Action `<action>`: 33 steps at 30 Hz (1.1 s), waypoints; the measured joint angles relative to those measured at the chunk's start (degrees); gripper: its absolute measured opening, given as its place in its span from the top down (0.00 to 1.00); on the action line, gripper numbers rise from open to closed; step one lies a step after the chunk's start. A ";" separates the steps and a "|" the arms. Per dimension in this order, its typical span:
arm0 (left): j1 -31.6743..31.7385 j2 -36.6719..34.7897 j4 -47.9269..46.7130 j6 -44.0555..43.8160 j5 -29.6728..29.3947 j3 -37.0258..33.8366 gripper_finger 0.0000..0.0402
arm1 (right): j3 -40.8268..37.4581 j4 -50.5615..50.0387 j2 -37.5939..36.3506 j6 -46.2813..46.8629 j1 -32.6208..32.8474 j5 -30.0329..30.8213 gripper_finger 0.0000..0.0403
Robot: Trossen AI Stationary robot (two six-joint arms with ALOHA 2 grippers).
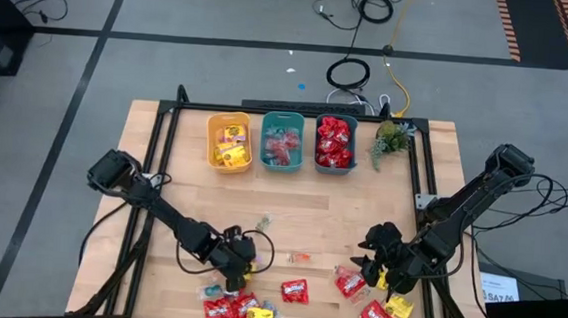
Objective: Sort candy
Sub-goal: Put the yellow candy into the yellow bin
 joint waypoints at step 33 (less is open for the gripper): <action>41.00 -37.50 -31.05 24.38 -8.75 3.47 1.00 | 0.02 -0.06 0.00 2.28 -0.02 0.24 0.40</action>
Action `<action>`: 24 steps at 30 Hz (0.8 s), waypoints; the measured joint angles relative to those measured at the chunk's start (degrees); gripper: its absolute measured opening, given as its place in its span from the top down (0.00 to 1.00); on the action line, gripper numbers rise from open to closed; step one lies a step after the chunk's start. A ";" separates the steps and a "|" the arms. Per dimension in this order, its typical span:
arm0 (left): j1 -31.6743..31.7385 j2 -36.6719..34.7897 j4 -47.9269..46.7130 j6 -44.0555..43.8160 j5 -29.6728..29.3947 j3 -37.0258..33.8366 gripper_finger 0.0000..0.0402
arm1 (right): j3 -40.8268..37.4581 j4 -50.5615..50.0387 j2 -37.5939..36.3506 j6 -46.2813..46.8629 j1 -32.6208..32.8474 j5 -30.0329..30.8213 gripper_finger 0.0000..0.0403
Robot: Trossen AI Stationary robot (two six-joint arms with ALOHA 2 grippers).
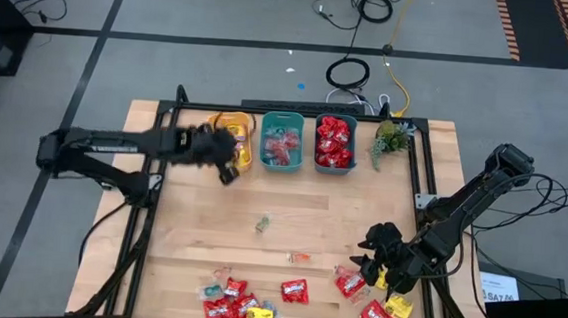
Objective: Sort candy
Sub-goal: Put the yellow candy into the yellow bin, then put the green gummy candy into the green bin
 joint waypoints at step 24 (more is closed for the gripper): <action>29.35 5.26 9.56 17.31 11.94 -2.14 0.71 | -0.02 -0.73 0.00 17.45 0.00 0.08 0.40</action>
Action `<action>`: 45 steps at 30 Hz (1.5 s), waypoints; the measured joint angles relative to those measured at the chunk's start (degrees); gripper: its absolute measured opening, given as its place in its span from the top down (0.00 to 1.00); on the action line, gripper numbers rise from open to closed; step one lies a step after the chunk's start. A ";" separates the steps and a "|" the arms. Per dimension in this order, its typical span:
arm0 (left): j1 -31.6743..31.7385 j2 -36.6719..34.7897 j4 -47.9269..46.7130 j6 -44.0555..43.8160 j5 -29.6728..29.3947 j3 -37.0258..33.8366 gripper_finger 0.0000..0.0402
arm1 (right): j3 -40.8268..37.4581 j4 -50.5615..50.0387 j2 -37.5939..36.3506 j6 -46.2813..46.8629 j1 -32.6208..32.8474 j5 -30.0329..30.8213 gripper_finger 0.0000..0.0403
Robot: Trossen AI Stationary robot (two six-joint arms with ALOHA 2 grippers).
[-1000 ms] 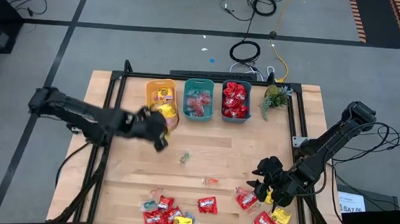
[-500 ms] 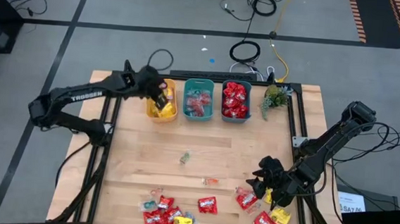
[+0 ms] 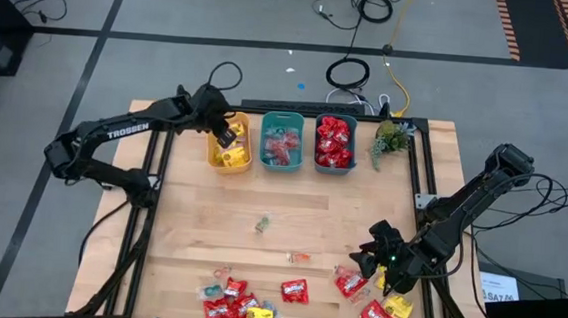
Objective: Sort candy
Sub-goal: Put the green gummy candy into the green bin
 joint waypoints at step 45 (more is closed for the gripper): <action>-22.03 -0.39 4.61 -5.06 6.95 0.11 0.70 | 0.02 -0.09 0.00 -16.99 0.00 -0.30 0.40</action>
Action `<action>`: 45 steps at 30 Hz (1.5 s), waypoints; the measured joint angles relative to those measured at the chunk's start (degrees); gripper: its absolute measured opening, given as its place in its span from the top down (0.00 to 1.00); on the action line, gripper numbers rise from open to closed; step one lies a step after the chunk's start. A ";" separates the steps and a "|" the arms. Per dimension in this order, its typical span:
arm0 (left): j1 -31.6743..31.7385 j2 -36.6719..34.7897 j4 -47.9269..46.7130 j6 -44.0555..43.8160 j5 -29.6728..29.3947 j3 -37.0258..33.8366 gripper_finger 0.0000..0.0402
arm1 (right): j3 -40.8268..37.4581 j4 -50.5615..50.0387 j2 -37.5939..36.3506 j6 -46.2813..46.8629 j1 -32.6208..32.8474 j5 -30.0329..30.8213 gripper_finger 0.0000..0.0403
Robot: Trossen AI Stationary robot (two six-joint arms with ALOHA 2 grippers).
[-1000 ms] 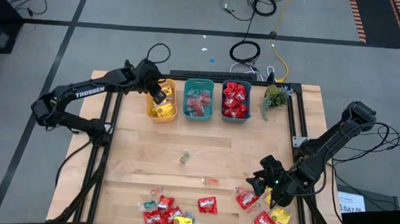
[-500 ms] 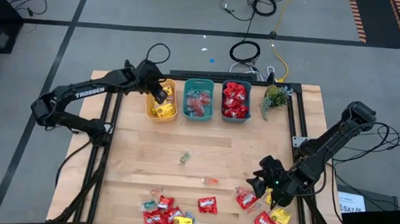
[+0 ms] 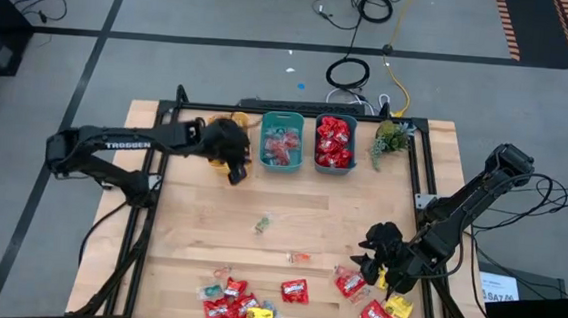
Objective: Sort candy
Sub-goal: Put the green gummy candy into the green bin
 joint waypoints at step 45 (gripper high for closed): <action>-30.63 39.82 0.42 -49.02 -11.81 12.56 0.73 | -0.02 0.96 -0.02 -8.96 0.02 -0.27 0.40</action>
